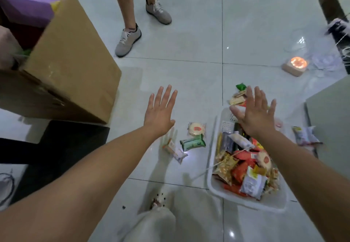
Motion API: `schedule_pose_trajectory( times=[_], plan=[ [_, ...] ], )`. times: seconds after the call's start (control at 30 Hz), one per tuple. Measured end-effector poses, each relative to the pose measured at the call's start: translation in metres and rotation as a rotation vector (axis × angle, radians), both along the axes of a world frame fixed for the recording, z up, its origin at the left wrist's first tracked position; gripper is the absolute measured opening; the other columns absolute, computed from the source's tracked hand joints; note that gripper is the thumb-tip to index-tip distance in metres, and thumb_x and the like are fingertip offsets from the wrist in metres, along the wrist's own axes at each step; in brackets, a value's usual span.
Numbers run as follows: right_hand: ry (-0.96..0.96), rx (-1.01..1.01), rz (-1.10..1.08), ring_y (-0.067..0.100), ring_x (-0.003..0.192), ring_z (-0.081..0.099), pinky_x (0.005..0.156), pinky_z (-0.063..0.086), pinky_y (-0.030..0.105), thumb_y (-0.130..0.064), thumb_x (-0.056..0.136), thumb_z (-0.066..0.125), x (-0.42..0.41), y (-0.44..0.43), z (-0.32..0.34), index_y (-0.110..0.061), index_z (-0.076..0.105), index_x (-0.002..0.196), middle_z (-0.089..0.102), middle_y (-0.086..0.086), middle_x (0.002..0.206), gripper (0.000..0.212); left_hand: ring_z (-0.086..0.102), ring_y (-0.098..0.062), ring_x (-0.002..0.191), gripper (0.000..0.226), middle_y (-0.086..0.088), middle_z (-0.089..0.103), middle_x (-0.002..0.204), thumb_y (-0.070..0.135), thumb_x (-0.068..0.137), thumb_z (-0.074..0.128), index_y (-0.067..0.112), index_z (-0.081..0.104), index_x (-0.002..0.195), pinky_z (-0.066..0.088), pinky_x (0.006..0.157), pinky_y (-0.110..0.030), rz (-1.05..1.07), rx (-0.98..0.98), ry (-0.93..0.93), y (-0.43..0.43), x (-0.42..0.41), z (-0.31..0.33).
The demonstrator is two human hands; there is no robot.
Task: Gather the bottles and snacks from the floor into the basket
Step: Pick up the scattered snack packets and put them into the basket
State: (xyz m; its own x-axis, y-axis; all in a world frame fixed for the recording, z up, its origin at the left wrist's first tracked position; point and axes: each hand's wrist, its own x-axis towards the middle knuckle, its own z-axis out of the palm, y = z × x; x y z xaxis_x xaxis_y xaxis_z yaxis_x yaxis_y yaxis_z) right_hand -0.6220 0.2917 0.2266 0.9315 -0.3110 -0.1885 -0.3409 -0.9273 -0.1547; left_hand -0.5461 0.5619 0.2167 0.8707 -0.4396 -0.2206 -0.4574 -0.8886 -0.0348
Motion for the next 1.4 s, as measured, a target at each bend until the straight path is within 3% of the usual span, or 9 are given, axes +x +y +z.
schedule_pose_trajectory(
  times=[0.17,0.43,0.77,0.9,0.97,1.03,1.13,1.27,1.4],
  plan=[
    [-0.016,0.002,0.06,0.023,0.147,-0.01,0.115,-0.008,0.052,-0.082,0.075,0.003,0.036,0.03,-0.114,-0.02,-0.009,0.151,-0.009,0.007,0.16,0.098,-0.023,-0.026,0.144,0.097,-0.002,-0.026,0.157,0.048,0.09,0.053,0.022,-0.019,0.149,-0.012,0.116,-0.043,-0.065,0.017,0.0,0.012,0.037,-0.111],
    [-0.053,-0.049,0.22,0.02,0.146,-0.014,0.114,-0.015,0.047,-0.087,0.056,-0.02,0.085,0.05,-0.294,-0.02,-0.014,0.149,-0.015,0.005,0.159,0.114,-0.027,-0.024,0.143,0.099,-0.001,-0.03,0.155,0.051,0.089,0.053,0.024,-0.021,0.148,-0.011,0.116,-0.043,-0.123,-0.08,-0.001,-0.016,0.079,-0.291],
    [0.103,-0.005,0.282,0.017,0.146,-0.014,0.115,-0.013,0.045,-0.091,0.035,-0.029,0.046,0.075,-0.334,-0.019,-0.02,0.147,-0.018,0.002,0.158,0.134,-0.024,-0.022,0.144,0.099,0.003,-0.029,0.156,0.061,0.086,0.05,0.026,-0.016,0.15,-0.009,0.116,-0.042,-0.254,-0.066,0.223,0.038,0.037,-0.319],
    [0.195,-0.05,0.434,0.019,0.145,-0.019,0.113,-0.017,0.046,-0.098,0.033,-0.015,0.04,0.074,-0.346,-0.018,-0.033,0.137,-0.028,0.0,0.154,0.132,-0.022,-0.022,0.145,0.111,0.001,-0.026,0.157,0.067,0.076,0.059,0.027,-0.014,0.15,-0.007,0.117,-0.041,-0.415,-0.012,0.29,0.042,0.039,-0.335],
    [0.22,-0.121,0.518,0.021,0.145,-0.02,0.113,-0.017,0.047,-0.097,0.049,0.01,0.038,0.073,-0.349,-0.019,-0.032,0.139,-0.031,0.0,0.151,0.127,-0.02,-0.022,0.145,0.119,0.002,-0.023,0.158,0.067,0.07,0.066,0.029,-0.012,0.15,-0.005,0.117,-0.041,-0.479,-0.007,0.322,0.045,0.039,-0.343],
    [0.258,-0.194,0.583,0.021,0.143,-0.023,0.114,-0.016,0.048,-0.085,0.065,0.038,0.033,0.075,-0.349,-0.021,-0.03,0.143,-0.027,0.004,0.155,0.122,-0.019,-0.021,0.145,0.126,0.002,-0.022,0.158,0.067,0.063,0.072,0.032,-0.012,0.15,-0.004,0.117,-0.042,-0.518,-0.004,0.342,0.046,0.034,-0.351],
    [0.285,-0.268,0.646,0.023,0.147,-0.009,0.117,-0.009,0.045,-0.07,0.073,0.056,0.027,0.078,-0.348,-0.018,-0.009,0.15,-0.007,0.008,0.16,0.114,-0.019,-0.022,0.146,0.126,0.001,-0.021,0.158,0.057,0.063,0.078,0.033,-0.01,0.15,-0.004,0.117,-0.042,-0.56,0.032,0.353,0.046,0.022,-0.361],
    [0.287,-0.333,0.704,0.027,0.135,0.024,0.11,0.021,0.037,-0.048,0.085,0.057,0.026,0.079,-0.35,-0.015,0.03,0.141,0.027,0.009,0.147,0.07,0.001,-0.025,0.147,0.106,-0.008,-0.005,0.16,0.038,0.069,0.08,0.024,0.014,0.151,0.004,0.117,-0.036,-0.607,0.029,0.31,0.039,0.016,-0.363],
    [0.419,-0.272,0.61,0.026,0.128,0.034,0.105,0.029,0.036,-0.043,0.086,0.058,0.021,0.082,-0.356,-0.011,0.035,0.134,0.038,0.01,0.139,0.062,0.037,-0.028,0.122,0.067,-0.01,0.033,0.141,0.034,0.072,0.075,0.014,0.044,0.129,0.034,0.096,-0.036,-0.618,0.012,0.261,0.039,0.017,-0.358]
  ],
)
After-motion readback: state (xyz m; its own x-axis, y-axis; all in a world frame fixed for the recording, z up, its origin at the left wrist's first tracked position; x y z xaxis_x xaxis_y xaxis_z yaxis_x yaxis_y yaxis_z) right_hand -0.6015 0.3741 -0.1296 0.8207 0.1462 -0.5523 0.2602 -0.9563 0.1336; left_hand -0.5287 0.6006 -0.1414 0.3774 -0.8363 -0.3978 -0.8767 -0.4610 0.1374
